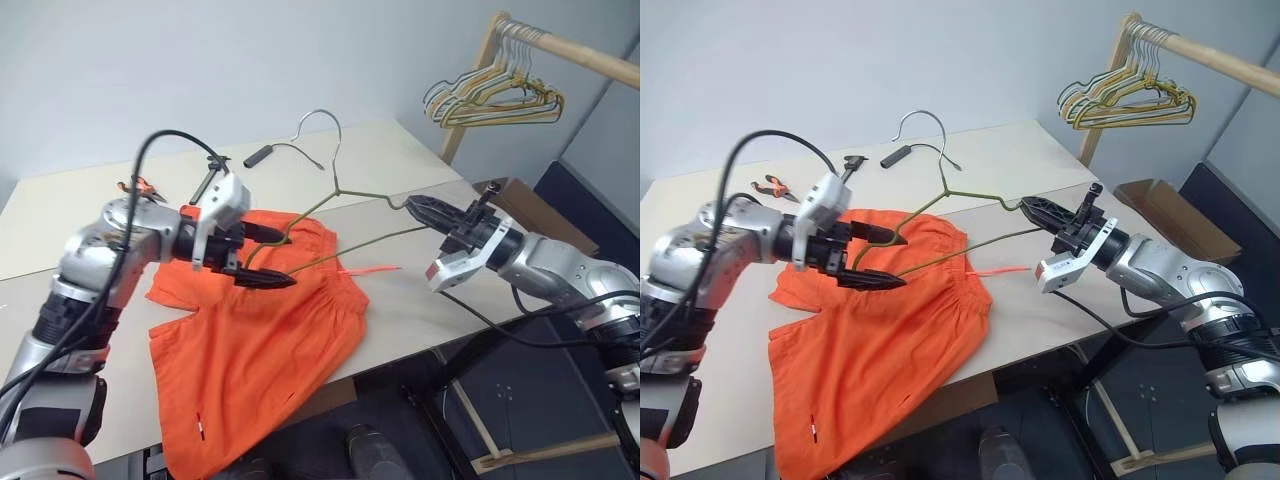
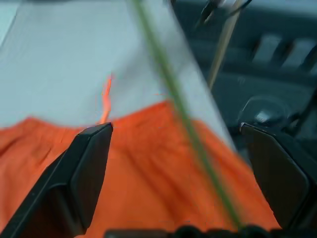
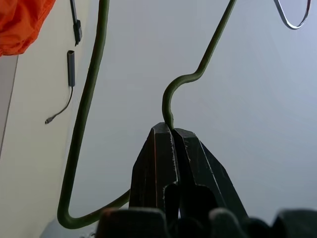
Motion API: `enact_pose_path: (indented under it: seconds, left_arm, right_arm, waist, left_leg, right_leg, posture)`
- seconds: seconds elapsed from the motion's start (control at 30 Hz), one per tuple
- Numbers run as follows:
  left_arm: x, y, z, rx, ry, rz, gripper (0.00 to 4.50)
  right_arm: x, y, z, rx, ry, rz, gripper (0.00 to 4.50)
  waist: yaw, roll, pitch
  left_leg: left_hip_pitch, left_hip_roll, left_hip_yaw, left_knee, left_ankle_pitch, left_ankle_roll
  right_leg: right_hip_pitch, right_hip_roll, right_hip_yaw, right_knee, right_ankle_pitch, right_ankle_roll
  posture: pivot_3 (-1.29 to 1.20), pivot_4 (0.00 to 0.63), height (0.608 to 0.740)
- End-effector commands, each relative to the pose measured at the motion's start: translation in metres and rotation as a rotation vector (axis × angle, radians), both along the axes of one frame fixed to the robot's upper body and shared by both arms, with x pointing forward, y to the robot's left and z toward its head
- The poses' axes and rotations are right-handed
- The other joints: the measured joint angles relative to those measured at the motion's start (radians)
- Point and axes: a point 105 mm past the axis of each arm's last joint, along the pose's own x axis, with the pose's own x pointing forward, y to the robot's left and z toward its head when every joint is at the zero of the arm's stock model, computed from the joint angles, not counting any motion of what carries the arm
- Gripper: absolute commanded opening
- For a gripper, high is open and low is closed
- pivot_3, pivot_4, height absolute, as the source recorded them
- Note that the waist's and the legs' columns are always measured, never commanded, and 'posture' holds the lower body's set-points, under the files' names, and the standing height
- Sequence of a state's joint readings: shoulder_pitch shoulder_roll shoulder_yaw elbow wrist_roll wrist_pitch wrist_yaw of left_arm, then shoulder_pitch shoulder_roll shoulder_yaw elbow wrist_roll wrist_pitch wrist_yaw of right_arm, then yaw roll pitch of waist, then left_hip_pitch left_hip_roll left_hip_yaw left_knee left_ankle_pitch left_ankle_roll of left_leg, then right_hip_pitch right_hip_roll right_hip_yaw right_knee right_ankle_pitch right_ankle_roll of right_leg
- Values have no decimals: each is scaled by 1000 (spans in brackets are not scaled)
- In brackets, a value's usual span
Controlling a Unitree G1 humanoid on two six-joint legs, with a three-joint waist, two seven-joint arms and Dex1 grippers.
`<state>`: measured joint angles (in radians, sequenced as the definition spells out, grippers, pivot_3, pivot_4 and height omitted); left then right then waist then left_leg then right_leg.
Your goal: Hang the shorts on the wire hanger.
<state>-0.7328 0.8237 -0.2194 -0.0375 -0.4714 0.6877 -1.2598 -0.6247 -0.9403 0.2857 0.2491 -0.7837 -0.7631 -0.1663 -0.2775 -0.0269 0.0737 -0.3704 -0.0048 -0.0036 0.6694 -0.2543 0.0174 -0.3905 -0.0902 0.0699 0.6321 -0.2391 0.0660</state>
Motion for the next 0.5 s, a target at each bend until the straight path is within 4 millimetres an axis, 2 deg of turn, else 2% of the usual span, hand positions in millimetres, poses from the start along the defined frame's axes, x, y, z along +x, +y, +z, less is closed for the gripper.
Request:
enact_pose_path:
  seconds: [0.03,0.1,0.43,0.5]
  left_arm:
    - [-5,-2,6,20,-36,-16,3934]
    - [-9,-3,4,24,-36,-23,3288]
    - [-1,-2,5,9,-56,61,86]
    - [2,-1,7,1,-66,84,36]
  right_arm:
    - [-3,-1,26,27,-90,-2,0]
    - [-2,-2,28,31,-100,-7,0]
    - [-2,0,34,35,-131,-5,0]
    - [-3,2,33,39,-121,5,0]
  waist:
    - [-7,0,0]
    - [-13,0,0]
    - [-14,0,0]
    - [-14,0,0]
  left_leg:
    - [0,0,0,0,0,0]
    - [0,0,0,0,0,0]
    - [1,0,0,1,0,0]
    - [1,0,0,1,0,0]
  right_leg:
    - [0,0,0,0,0,0]
    - [0,-1,0,0,0,0]
    - [1,-1,0,1,0,1]
    - [1,0,0,1,0,1]
  posture:
    - [-232,1,740]
    - [-238,4,740]
    - [-230,10,740]
    - [-229,11,740]
